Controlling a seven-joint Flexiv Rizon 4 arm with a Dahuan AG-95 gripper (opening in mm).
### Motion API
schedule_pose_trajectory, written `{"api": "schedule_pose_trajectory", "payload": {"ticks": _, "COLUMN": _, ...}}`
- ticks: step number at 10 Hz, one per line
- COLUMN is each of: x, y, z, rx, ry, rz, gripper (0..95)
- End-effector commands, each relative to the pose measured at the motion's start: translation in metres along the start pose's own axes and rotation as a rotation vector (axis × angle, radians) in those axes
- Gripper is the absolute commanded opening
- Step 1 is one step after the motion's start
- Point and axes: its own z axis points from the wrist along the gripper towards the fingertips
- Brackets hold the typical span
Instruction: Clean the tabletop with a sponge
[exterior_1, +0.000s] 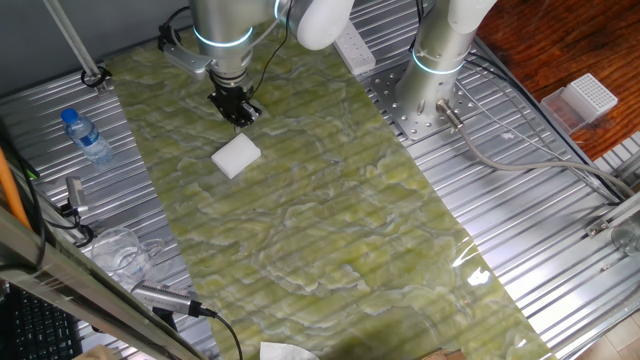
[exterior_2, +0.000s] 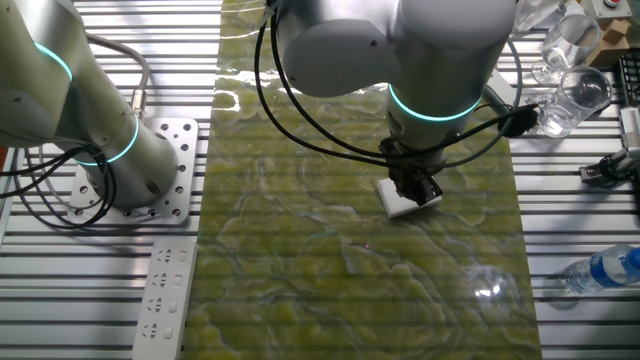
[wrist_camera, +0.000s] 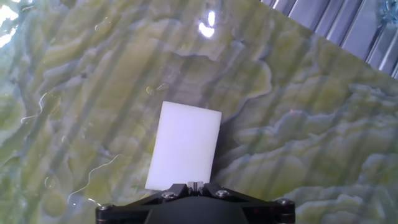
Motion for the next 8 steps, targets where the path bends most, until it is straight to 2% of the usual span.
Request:
{"api": "schedule_pose_trajectory", "payload": {"ticks": 1, "x": 0.0, "y": 0.0003, "z": 0.0001, "rx": 0.0, "ry": 0.002, "rz": -0.005, "gripper": 0.0}}
{"api": "schedule_pose_trajectory", "payload": {"ticks": 8, "x": -0.0001, "y": 0.0004, "z": 0.0014, "rx": -0.003, "ry": 0.014, "rz": 0.002, "gripper": 0.0}}
